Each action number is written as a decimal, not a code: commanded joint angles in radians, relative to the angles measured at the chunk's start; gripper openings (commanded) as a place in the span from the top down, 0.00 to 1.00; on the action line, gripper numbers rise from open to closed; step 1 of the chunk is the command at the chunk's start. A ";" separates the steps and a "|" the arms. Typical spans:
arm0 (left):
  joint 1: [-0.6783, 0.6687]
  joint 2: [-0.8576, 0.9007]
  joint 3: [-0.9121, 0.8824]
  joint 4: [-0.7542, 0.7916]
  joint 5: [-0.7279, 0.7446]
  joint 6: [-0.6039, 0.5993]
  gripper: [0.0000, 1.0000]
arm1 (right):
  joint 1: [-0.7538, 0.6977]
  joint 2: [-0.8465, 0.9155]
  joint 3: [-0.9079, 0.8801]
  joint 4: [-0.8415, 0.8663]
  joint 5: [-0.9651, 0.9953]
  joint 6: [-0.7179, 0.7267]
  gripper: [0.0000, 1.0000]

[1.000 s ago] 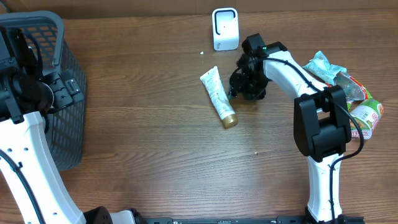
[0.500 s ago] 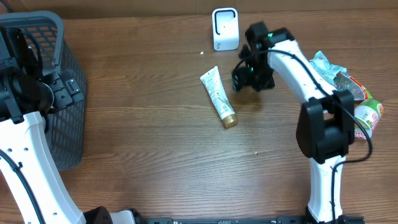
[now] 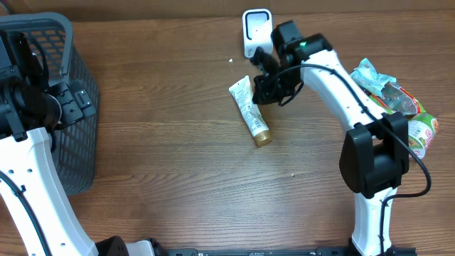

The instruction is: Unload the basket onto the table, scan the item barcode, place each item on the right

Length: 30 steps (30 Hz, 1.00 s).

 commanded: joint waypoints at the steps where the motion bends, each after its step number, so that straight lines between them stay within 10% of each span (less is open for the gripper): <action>1: 0.005 0.000 0.000 0.002 0.005 0.018 0.00 | 0.010 0.004 -0.058 0.044 -0.111 -0.044 0.96; 30: 0.005 0.000 0.000 0.002 0.005 0.018 0.00 | -0.090 0.085 -0.362 0.452 -0.154 0.235 0.96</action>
